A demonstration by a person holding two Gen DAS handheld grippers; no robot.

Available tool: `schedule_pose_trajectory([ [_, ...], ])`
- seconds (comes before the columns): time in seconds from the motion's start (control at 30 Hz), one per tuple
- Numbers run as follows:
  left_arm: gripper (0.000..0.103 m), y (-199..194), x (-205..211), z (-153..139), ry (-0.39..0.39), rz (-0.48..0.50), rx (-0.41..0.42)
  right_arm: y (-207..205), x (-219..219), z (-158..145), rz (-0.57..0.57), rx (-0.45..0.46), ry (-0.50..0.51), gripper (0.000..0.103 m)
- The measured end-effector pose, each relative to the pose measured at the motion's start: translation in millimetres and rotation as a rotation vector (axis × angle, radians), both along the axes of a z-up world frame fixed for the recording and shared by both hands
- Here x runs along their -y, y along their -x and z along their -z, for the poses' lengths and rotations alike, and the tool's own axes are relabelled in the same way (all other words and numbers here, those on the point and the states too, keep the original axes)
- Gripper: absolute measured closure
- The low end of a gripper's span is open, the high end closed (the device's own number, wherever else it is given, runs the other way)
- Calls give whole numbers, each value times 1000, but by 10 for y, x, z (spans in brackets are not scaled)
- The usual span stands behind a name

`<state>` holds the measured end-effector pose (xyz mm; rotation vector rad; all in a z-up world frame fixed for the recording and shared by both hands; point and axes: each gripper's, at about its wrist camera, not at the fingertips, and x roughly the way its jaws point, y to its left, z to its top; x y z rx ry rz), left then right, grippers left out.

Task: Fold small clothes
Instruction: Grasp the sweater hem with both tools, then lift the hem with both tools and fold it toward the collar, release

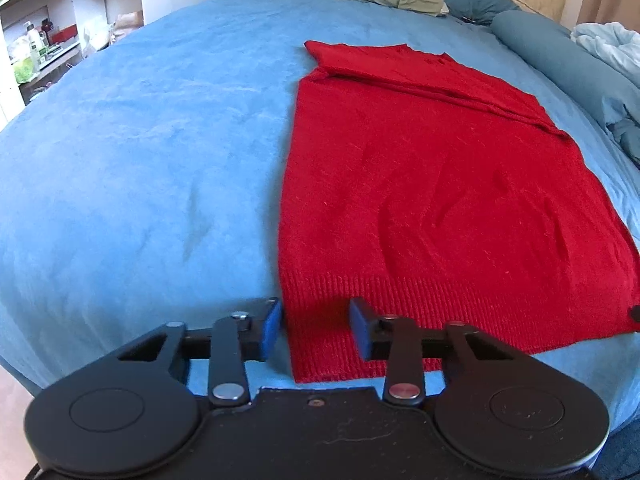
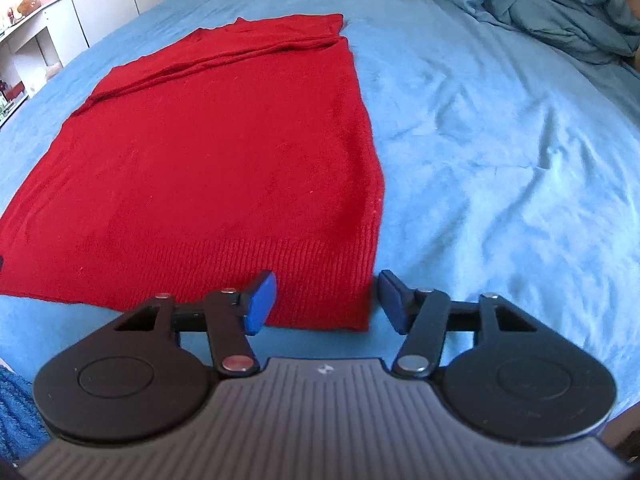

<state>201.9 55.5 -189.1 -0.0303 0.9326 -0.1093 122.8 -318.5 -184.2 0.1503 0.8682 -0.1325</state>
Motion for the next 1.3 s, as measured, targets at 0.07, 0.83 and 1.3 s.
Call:
schedule_pose_trajectory([
  [0.07, 74, 10, 9, 10, -2, 3, -1, 5, -13, 3, -2, 6, 5, 50],
  [0.83, 99, -364, -73, -1032, 105, 20, 185, -310, 410, -1017, 35, 201, -309, 82],
  [1.3, 99, -3682, 846, -1163, -23, -71, 251, -3506, 956, -1310, 111, 319, -319, 83],
])
